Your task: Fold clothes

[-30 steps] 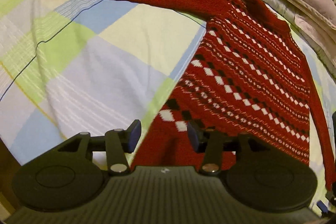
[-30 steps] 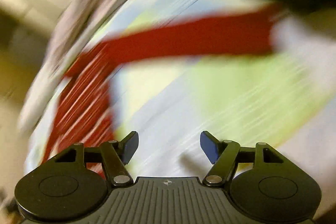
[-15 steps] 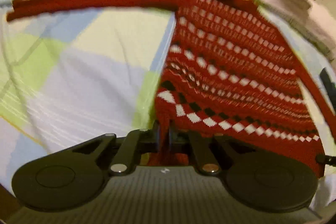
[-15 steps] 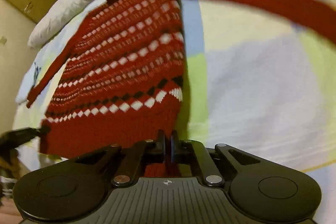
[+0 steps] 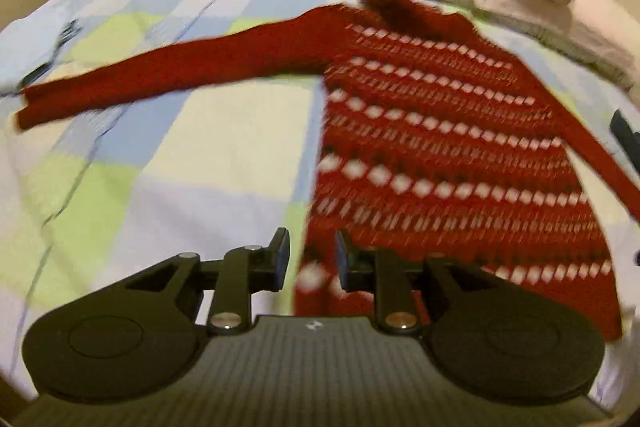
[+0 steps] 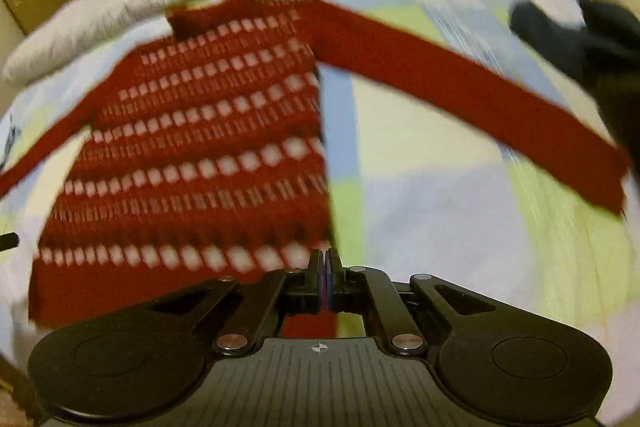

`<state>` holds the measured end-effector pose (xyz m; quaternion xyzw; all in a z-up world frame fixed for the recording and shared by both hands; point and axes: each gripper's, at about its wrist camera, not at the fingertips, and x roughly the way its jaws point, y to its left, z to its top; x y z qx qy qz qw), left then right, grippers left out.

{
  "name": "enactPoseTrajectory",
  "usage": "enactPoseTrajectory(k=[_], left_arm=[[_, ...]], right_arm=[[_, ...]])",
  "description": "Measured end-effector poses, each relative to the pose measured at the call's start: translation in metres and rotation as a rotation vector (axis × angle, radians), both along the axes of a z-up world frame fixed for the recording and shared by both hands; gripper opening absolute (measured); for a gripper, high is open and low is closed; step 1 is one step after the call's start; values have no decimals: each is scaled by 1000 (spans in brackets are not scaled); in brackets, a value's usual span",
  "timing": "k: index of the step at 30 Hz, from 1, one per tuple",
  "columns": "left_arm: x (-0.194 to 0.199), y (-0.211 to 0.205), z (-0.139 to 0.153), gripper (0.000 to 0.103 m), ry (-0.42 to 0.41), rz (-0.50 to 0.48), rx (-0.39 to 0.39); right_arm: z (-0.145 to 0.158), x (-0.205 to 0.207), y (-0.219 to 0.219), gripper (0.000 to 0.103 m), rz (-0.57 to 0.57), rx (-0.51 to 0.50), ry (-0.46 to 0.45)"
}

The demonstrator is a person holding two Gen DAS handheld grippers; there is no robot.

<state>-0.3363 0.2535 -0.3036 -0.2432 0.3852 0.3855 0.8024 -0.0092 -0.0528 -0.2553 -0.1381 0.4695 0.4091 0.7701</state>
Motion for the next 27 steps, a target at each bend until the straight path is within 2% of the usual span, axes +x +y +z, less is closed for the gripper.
enactPoseTrajectory(k=[2, 4, 6, 8, 12, 14, 16, 19, 22, 24, 27], left_arm=[[19, 10, -10, 19, -12, -28, -18], [31, 9, -27, 19, 26, -57, -59], [32, 2, -47, 19, 106, -77, -125], [19, -10, -49, 19, 88, -83, -128], [0, -13, -40, 19, 84, -84, -223], [1, 0, -32, 18, 60, -50, -250], [6, 19, -23, 18, 25, -28, -253], [36, 55, -12, 18, -17, -40, -202], [77, 90, -10, 19, -27, -80, -153], [102, 115, -16, 19, -29, -96, -155], [142, 152, -25, 20, -45, -104, -184]], right_arm=[[-16, -5, 35, 4, 27, -22, -20], [-33, -13, 53, 4, 42, -59, -20], [-48, -22, 48, 3, 23, -89, 28], [-63, -30, 42, 4, 5, -119, 75], [-57, -31, 22, 4, -42, -171, 181], [-52, -28, 21, 13, -53, -192, 226], [-41, -23, 37, 69, -44, -158, 207], [-18, -11, 59, 70, -21, -67, 148], [-21, 19, 97, 70, 10, -24, 150], [-30, 44, 127, 70, 32, -2, 165], [-34, 85, 181, 70, 104, 11, 134]])
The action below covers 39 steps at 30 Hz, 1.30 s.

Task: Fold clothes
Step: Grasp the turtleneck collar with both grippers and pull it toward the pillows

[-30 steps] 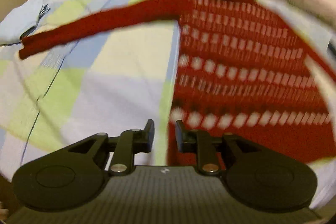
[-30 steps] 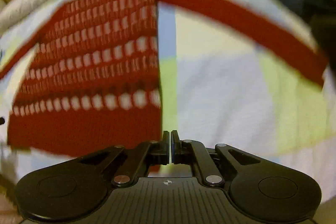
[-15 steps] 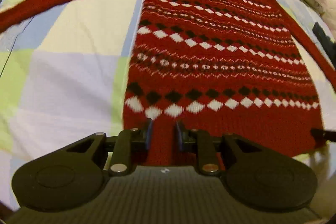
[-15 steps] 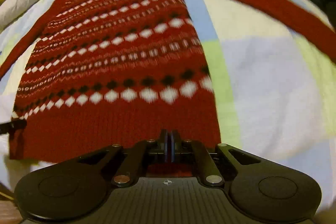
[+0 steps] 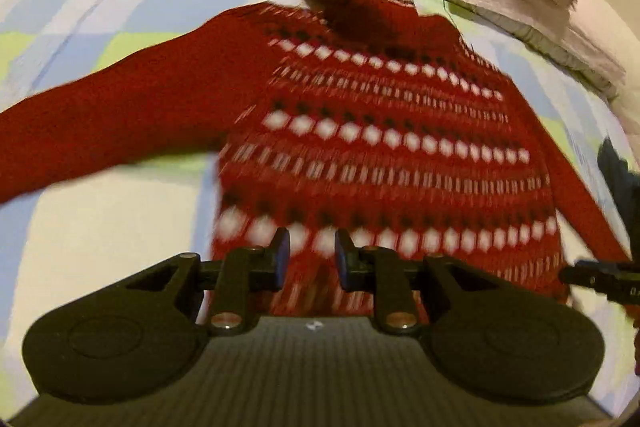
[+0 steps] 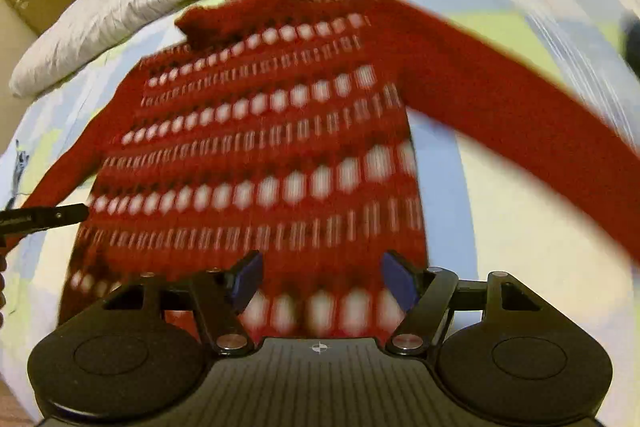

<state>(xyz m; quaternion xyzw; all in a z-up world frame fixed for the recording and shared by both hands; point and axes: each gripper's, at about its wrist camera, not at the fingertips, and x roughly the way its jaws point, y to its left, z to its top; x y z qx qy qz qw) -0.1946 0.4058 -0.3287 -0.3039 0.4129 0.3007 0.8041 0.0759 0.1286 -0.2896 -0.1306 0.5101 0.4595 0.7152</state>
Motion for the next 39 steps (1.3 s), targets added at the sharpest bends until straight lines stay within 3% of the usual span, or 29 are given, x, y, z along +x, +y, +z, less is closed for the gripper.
enactPoseTrajectory(k=[5, 10, 15, 20, 21, 22, 23, 24, 26, 29, 30, 32, 35, 36, 37, 38, 39], left_arm=[[62, 62, 7, 33, -89, 30, -5], [110, 134, 10, 44, -223, 128, -79], [151, 198, -14, 45, -281, 237, -185], [169, 243, -45, 45, -328, 305, -304], [176, 248, -51, 43, -325, 290, -322], [185, 251, -55, 35, -325, 258, -332], [192, 254, -58, 10, -326, 222, -335], [200, 254, -56, 4, -327, 170, -314], [218, 253, -41, 4, -356, 56, -204], [240, 251, -12, 4, -450, -83, 3], [249, 251, -8, 4, -446, -108, 58], [272, 249, -14, 4, -359, -150, 137], [302, 246, -45, 10, -178, -198, 172], [303, 247, -52, 14, -164, -189, 177], [304, 248, -59, 14, -149, -180, 181], [304, 248, -63, 15, -140, -165, 182], [301, 250, -60, 16, -143, -138, 173]], right_arm=[[13, 76, 88, 70, 83, 125, -36], [12, 152, 177, 69, 23, 240, 42], [-23, 206, 256, 61, -60, 302, 248], [-63, 221, 326, 60, -44, 254, 272], [-72, 221, 337, 57, -34, 229, 269], [-80, 221, 346, 18, -23, 204, 264], [-86, 219, 352, 6, -4, 183, 252], [-85, 216, 353, 6, 24, 193, 221], [-75, 213, 350, 6, 67, 255, 142], [-42, 225, 332, 6, 18, 390, 0], [-35, 229, 327, 6, -5, 417, -42], [-33, 236, 325, 6, -27, 412, -100], [-65, 234, 339, 6, -6, 276, -144], [-77, 234, 344, 6, 1, 227, -155], [-90, 233, 347, 10, 8, 177, -152], [-92, 232, 344, 12, 11, 200, -163], [-92, 232, 341, 26, 10, 219, -174]])
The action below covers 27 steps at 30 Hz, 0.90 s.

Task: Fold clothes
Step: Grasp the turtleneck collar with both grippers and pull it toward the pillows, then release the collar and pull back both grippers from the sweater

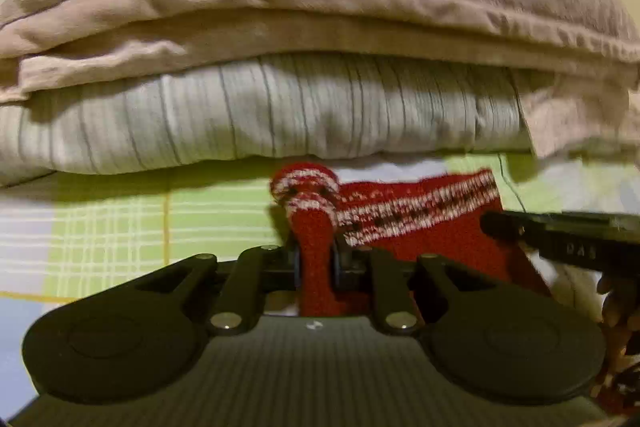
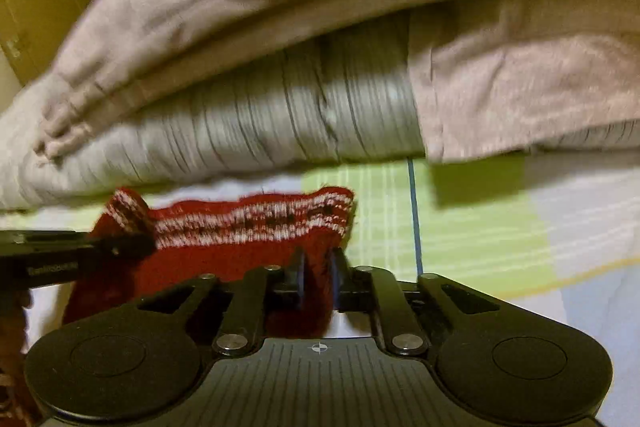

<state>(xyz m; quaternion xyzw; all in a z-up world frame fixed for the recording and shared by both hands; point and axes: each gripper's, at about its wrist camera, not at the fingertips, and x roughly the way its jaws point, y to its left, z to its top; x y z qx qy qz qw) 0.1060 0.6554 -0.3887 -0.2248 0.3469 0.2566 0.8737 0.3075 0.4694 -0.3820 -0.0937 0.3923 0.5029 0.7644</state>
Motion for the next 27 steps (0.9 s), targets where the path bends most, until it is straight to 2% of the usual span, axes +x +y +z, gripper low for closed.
enactPoseTrajectory(k=[1, 2, 4, 6, 7, 8, 9, 12, 15, 17, 19, 21, 22, 23, 24, 25, 26, 27], left_arm=[[-4, 1, 4, 21, -8, 31, -2], [-10, 0, 11, 28, -25, 73, 16], [-29, -4, 27, 30, -71, 158, 69], [-52, -17, 43, 24, -117, 183, 109], [-64, -27, 49, 7, -143, 162, 117], [-72, -39, 53, 0, -158, 118, 111], [-77, -53, 52, 0, -156, 70, 106], [-82, -86, 32, 0, -99, -25, 94], [-62, -88, -2, 0, -14, -30, 97], [-57, -84, -10, 1, 0, -3, 121], [-59, -83, 1, 1, -3, 34, 96], [-81, -92, 17, 1, -53, 60, 90], [-94, -101, 24, 1, -60, 65, 92], [-107, -112, 29, 2, -59, 66, 91], [-121, -124, 34, 3, -58, 66, 86], [-138, -139, 34, 3, -51, 61, 74], [-153, -156, 31, 3, -33, 57, 63], [-169, -172, 28, 3, -15, 54, 53]], right_arm=[[5, 1, -2, 49, -16, -4, -7], [11, 3, -6, 56, -36, -2, -17], [32, 4, -23, 57, -113, 74, -64], [53, -1, -42, 56, -153, 125, -71], [59, -9, -53, 47, -125, 147, -65], [66, -18, -64, 34, -98, 170, -58], [72, -27, -73, 17, -68, 186, -52], [56, -66, -77, 13, 70, 129, -31], [18, -85, -61, 13, 98, 0, -26], [18, -84, -65, 13, 71, 13, -10], [19, -84, -69, 14, 44, 25, 5], [21, -85, -75, 14, 19, 40, 17], [32, -92, -90, 14, 21, 62, -1], [40, -102, -106, 15, 26, 60, -25], [46, -114, -119, 27, 29, 41, -44], [50, -126, -132, 50, 32, 20, -61], [47, -141, -148, 57, 31, -12, -71], [44, -155, -165, 57, 30, -44, -81]])
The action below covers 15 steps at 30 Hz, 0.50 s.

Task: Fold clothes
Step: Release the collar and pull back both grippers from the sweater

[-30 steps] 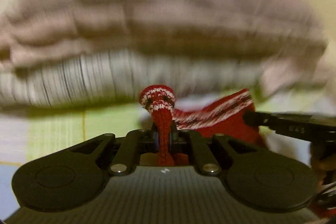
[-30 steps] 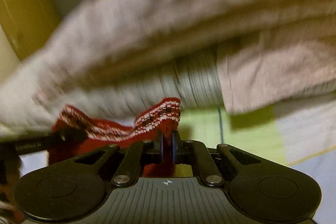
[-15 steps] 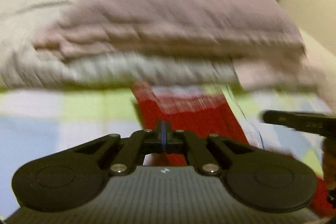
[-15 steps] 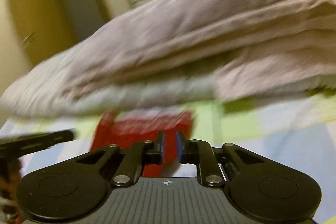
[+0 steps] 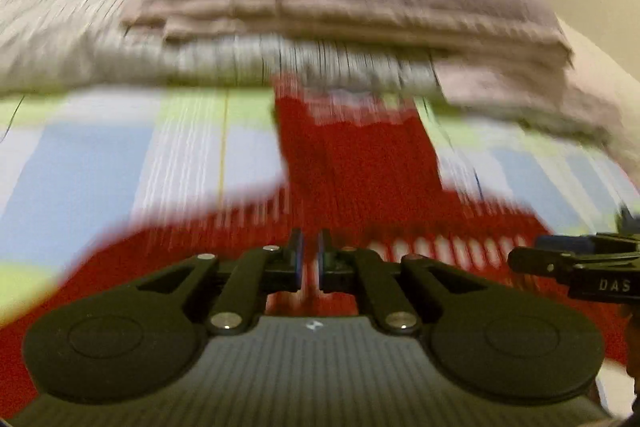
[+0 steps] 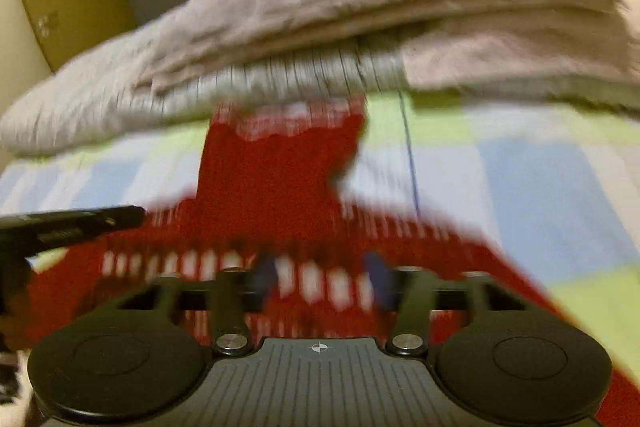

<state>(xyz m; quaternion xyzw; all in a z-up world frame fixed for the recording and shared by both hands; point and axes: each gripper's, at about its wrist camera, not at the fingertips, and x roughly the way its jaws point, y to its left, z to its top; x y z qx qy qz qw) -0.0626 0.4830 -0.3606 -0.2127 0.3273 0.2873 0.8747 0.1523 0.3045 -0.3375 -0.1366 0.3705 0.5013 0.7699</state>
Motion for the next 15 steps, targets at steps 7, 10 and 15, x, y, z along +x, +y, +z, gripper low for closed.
enactPoseTrajectory(k=[7, 10, 15], left_arm=[[-118, -120, -24, 4, 138, 33, 26], [-171, -165, -17, 4, 176, 49, 12], [-221, -209, 4, 5, 393, 11, -150]], right_arm=[[-29, -115, -128, 57, -37, -229, -109], [-31, -160, -188, 57, -76, -281, -113], [-23, -207, -261, 57, -179, -498, 90]])
